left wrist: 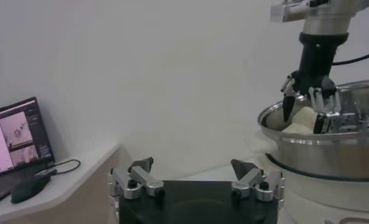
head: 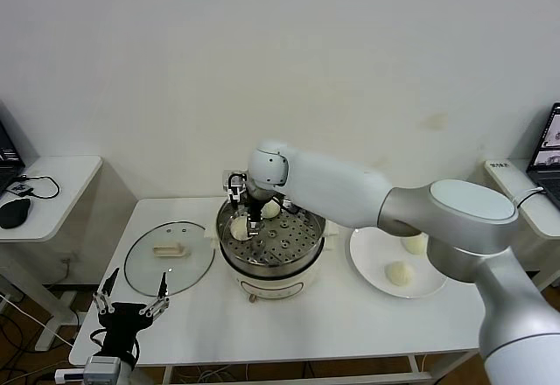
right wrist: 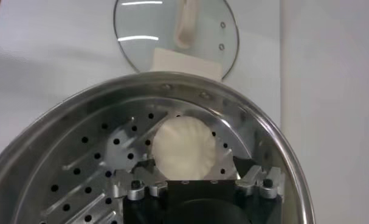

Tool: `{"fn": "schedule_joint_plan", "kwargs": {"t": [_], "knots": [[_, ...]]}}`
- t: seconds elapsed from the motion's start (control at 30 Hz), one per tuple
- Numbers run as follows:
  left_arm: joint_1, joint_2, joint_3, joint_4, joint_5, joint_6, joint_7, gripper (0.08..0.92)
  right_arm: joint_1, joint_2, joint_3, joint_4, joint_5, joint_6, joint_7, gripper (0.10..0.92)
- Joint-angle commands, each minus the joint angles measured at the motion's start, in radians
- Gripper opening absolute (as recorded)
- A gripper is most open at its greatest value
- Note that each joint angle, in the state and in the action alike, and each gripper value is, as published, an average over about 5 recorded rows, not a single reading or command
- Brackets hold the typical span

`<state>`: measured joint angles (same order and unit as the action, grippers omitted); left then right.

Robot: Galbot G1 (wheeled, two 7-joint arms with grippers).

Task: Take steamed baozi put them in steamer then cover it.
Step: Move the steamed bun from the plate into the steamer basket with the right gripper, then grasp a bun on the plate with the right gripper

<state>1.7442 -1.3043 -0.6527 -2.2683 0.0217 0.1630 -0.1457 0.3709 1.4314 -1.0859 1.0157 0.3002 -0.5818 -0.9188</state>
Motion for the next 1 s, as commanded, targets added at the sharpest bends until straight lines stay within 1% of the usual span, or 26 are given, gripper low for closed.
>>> {"fn": "schedule_joint_plan", "kwargs": {"t": [0.03,0.17,0.33,0.57,0.77,0.87,1.0], "knots": [[0.000,0.001,0.002,-0.006,0.001,0.002,0.002,0.823,0.051,-0.084,0.008,0.088,-0.007,0.026,-0.068,0.823],[0.000,0.001,0.006,-0.012,0.002,0.004,0.005,0.823,0.134,-0.193,-0.002,0.201,-0.007,0.075,-0.132,0.823],[0.009,0.000,0.011,-0.018,0.006,0.004,0.006,0.823,0.227,-0.374,-0.027,0.335,-0.018,0.138,-0.179,0.823],[0.031,0.010,0.009,-0.032,0.001,-0.002,0.013,0.823,0.249,-0.670,-0.046,0.505,-0.118,0.245,-0.245,0.823],[0.030,0.012,0.019,-0.038,0.003,0.001,0.015,0.823,0.149,-0.913,-0.010,0.596,-0.229,0.317,-0.279,0.823],[0.031,0.011,0.021,-0.035,0.004,0.002,0.015,0.823,0.059,-0.987,0.033,0.621,-0.284,0.340,-0.279,0.823],[0.032,0.011,0.019,-0.022,0.002,-0.002,0.012,0.823,-0.103,-1.042,0.152,0.621,-0.361,0.369,-0.270,0.823]]}}
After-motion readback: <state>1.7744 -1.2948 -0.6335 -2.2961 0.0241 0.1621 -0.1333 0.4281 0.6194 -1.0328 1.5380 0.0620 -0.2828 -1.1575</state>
